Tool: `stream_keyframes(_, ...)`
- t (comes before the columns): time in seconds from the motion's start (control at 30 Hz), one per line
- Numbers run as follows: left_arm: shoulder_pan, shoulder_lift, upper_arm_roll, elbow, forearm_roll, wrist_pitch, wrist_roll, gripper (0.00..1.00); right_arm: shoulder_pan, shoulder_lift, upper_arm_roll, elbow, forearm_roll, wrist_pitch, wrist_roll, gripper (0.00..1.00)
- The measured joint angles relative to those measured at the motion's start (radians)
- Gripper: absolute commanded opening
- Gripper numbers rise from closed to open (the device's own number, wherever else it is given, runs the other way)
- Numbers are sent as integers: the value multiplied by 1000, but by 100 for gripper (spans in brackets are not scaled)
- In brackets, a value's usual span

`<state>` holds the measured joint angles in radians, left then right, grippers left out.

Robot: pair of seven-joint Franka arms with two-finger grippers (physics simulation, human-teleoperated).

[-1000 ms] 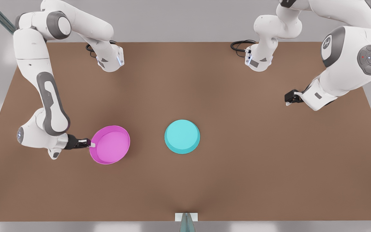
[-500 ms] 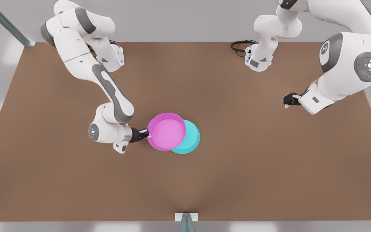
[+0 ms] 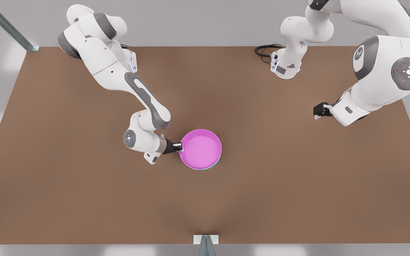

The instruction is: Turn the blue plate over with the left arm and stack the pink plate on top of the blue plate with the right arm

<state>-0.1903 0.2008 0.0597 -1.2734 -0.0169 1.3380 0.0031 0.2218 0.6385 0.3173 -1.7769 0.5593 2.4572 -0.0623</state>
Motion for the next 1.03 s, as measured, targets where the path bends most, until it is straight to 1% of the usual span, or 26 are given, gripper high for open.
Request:
stream_keyframes(0.17,1,15,0,1,-3,6,2,100,-15,-8,0,-3,-4,29,49,100)
stream_keyframes(0.2,1,17,0,0,-3,8,3,100,-39,-25,0,-3,-6,30,57,100)
stream_keyframes(0.27,2,20,0,0,-2,11,3,100,-146,-84,-1,16,-16,-8,73,100)
stream_keyframes(0.33,2,21,0,0,-1,13,4,100,-268,-112,-7,116,-110,-110,84,100)
stream_keyframes(0.4,2,20,1,1,0,14,5,100,-363,-98,-12,378,-301,-302,91,100)
stream_keyframes(0.43,2,20,1,1,0,15,5,100,-405,-96,-18,478,-393,-399,86,100)
stream_keyframes(0.47,2,20,1,1,0,15,6,100,-458,-100,-28,533,-467,-486,76,100)
stream_keyframes(0.53,2,22,2,5,1,16,6,100,-541,-175,-36,574,-565,-645,54,100)
stream_keyframes(0.63,2,22,2,6,1,15,7,100,-554,-293,-35,582,-641,-846,27,100)
stream_keyframes(0.77,2,25,2,7,2,15,8,100,-551,-315,-37,588,-680,-1007,-2,100)
stream_keyframes(0.8,2,26,2,7,2,15,8,100,-515,-329,-71,589,-684,-1034,-9,100)
stream_keyframes(0.83,2,27,2,7,2,16,9,100,-452,-347,-136,587,-684,-1058,-15,100)
stream_keyframes(0.87,3,28,2,6,2,16,9,100,-418,-366,-174,581,-683,-1077,-21,100)
stream_keyframes(0.93,3,36,2,7,2,17,10,100,-397,-392,-203,562,-681,-1105,-31,100)
stream_keyframes(1.03,5,42,5,8,2,20,11,100,-400,-400,-212,554,-673,-1132,-45,100)
